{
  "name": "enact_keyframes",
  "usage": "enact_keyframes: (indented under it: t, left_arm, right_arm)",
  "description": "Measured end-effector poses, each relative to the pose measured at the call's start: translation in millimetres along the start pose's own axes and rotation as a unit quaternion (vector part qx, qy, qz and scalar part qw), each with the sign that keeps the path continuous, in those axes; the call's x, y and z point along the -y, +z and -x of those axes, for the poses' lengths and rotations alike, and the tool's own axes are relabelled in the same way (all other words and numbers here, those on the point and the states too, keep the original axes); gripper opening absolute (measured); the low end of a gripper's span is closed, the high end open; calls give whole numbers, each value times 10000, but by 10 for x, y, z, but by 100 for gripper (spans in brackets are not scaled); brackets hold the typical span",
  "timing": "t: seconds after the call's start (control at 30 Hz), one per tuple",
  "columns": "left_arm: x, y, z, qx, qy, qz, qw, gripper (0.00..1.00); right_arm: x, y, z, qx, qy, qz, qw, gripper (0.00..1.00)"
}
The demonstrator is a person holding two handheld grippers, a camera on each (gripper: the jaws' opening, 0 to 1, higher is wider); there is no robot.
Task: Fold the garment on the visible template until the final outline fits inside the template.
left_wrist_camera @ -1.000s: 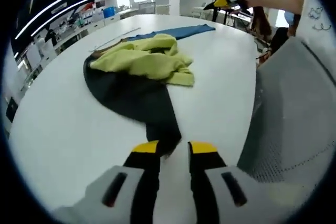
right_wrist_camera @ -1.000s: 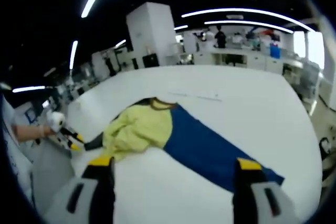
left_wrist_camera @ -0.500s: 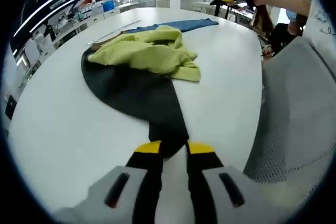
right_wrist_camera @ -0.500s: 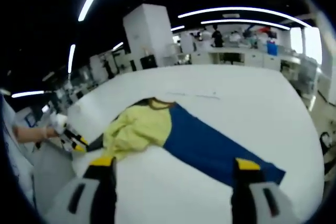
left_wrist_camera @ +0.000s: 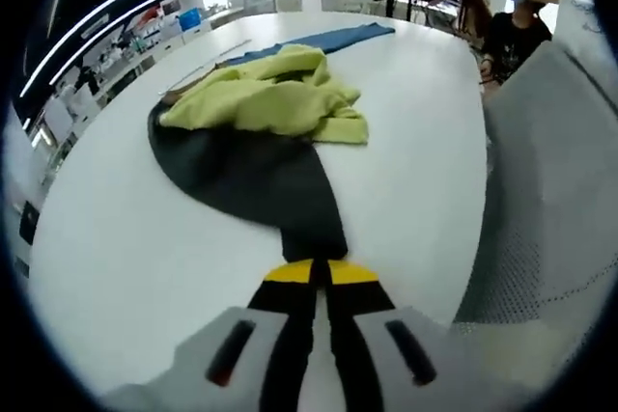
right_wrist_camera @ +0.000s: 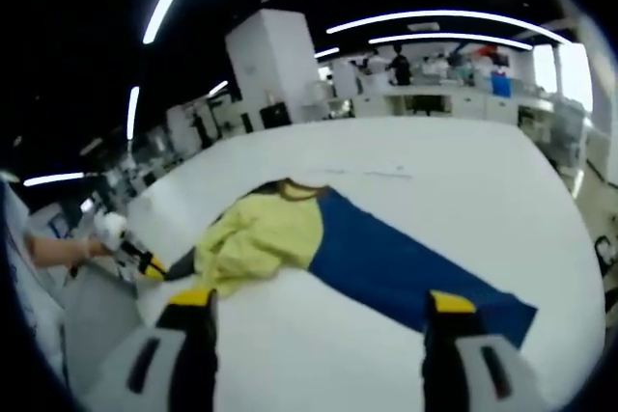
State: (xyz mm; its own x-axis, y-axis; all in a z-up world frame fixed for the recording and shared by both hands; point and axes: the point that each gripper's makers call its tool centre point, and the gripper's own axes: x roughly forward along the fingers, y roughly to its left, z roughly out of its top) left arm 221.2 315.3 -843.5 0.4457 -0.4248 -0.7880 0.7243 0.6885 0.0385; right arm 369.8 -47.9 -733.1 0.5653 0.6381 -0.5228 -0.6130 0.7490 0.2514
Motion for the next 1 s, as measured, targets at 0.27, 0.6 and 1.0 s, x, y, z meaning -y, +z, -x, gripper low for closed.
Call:
enact_keyframes:
  t: [0.27,0.6,1.0]
  left_arm:
    - [41,395,339,743,-374,1759,9809,0]
    - [-394,475,955,1610,-673,3314,9272,0]
    - [-941,260,1221,1470,-677,3471,9238,0]
  right_arm:
    - [-60,53,56,113,-5,-22,9999,87]
    - [-334,89,158,400,-79,-132,9991,85]
    - [-802,87,295,745,-501,-468,9949,84]
